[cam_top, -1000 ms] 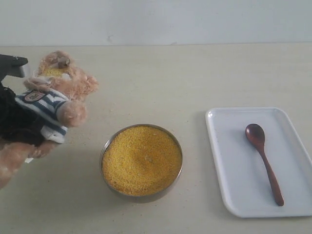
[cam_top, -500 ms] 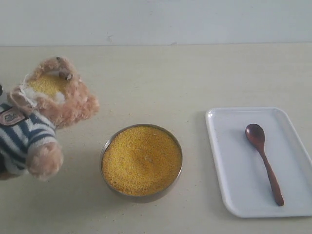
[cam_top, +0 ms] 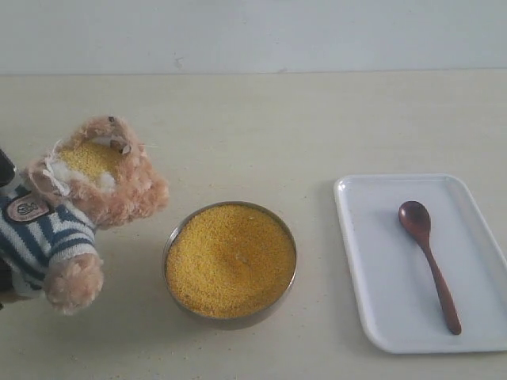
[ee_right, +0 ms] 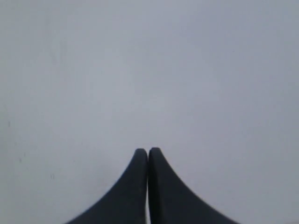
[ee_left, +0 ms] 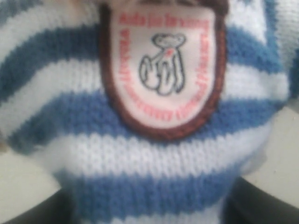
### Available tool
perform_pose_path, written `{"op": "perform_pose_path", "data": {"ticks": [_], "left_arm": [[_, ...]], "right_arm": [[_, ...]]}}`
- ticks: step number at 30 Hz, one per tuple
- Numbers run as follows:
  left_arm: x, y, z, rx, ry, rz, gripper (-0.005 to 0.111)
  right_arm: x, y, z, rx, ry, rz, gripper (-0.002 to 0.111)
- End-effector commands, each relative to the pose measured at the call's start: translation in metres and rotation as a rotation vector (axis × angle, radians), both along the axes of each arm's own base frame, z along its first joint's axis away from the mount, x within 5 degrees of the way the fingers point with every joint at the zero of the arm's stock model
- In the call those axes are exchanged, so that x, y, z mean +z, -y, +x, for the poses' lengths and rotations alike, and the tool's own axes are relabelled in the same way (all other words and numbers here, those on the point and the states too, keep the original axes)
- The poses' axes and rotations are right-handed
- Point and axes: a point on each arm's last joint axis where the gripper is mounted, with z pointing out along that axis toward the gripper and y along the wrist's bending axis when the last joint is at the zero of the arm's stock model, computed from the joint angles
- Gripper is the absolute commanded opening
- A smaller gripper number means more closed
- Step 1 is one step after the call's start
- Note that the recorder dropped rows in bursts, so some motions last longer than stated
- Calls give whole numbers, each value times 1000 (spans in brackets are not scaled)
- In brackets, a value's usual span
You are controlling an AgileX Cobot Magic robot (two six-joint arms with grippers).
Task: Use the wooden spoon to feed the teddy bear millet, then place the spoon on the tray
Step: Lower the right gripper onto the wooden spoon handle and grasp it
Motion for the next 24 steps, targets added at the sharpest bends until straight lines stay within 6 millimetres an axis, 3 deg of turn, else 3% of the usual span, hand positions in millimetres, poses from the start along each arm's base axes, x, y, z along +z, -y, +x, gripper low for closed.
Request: {"op": "perform_pose_path", "data": {"ticks": [1,6,12,15,19,24], "left_arm": [[-2,2,2,59,9,-30,4],[-2,2,2,67,9,-32,4],[-2,2,2,67,9,-32,4],[-2,2,2,67,9,-32,4],[-2,2,2,67,9,-32,4],[-2,2,2,72,8,-36,4]], "right_arm": [[11,-5,37,-32,-290,-215,0],[7,-9,95,-34,-745,-329,0],[-34,-42,147,135,-1300,-635,2],[-63,-54,158,186,-1456,-639,17],[-98,-60,168,213,-1610,-627,46],[-125,-62,171,227,-1668,-617,47]]}}
